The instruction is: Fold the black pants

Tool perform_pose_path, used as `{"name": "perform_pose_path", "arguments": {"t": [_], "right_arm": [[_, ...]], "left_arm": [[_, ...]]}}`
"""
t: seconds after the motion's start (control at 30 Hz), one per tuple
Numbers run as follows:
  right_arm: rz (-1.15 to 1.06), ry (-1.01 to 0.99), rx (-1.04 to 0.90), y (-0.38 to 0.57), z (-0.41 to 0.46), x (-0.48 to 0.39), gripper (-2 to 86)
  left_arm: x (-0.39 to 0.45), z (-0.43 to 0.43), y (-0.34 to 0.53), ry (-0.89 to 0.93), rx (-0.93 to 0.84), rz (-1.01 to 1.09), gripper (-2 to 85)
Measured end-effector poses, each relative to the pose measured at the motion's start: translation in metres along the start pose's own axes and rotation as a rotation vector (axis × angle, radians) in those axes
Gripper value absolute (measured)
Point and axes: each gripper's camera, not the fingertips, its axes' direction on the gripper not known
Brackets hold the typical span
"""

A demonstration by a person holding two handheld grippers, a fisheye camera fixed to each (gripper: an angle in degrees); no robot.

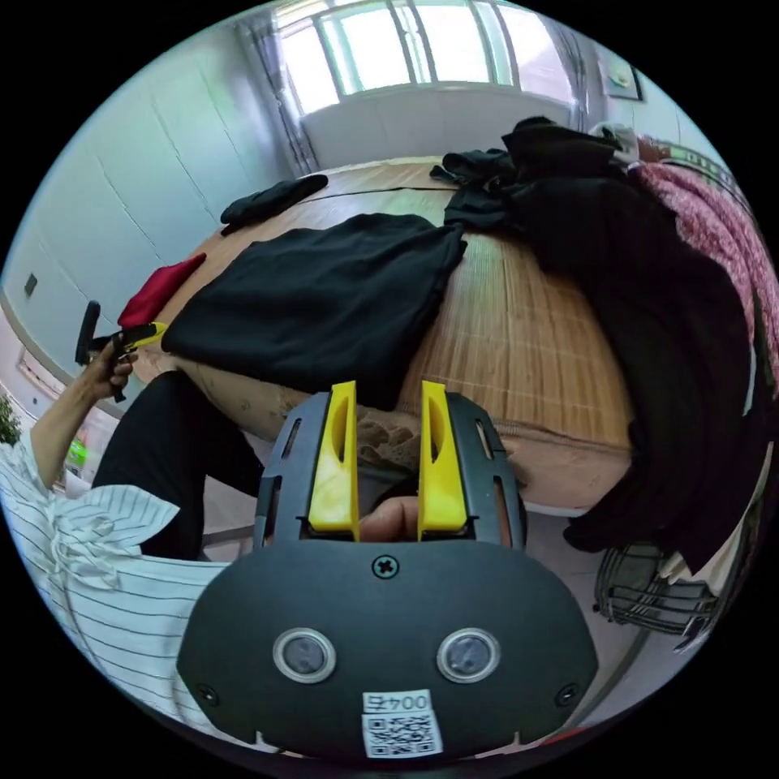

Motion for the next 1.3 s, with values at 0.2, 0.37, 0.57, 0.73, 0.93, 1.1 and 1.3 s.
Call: {"name": "perform_pose_path", "arguments": {"t": [0.2,0.37,0.57,0.73,0.93,1.1,1.3], "right_arm": [[-0.271,0.039,-0.121,0.012,0.013,-0.028,10.6],[-0.359,-0.060,-0.120,0.018,0.012,-0.028,9.6],[-0.414,-0.078,-0.109,0.021,0.019,-0.044,6.8],[-0.455,-0.092,-0.110,0.023,0.024,-0.059,2.6],[-0.449,-0.014,-0.200,0.054,0.022,-0.022,0.8],[-0.329,-0.154,-0.137,0.063,0.016,-0.007,6.1],[-0.461,-0.073,-0.147,0.048,0.052,-0.056,7.4]], "left_arm": [[0.010,0.030,0.023,0.005,-0.014,0.099,11.6],[0.084,0.067,0.022,0.096,-0.017,0.327,9.6],[0.144,0.138,0.045,0.161,-0.046,0.489,5.5],[0.107,0.213,0.073,0.077,-0.166,0.452,2.7],[0.052,0.231,0.066,0.170,-0.224,0.367,1.1],[0.019,0.237,0.079,0.183,-0.173,0.322,0.9],[-0.003,0.240,0.084,0.146,-0.169,0.342,0.8]]}}
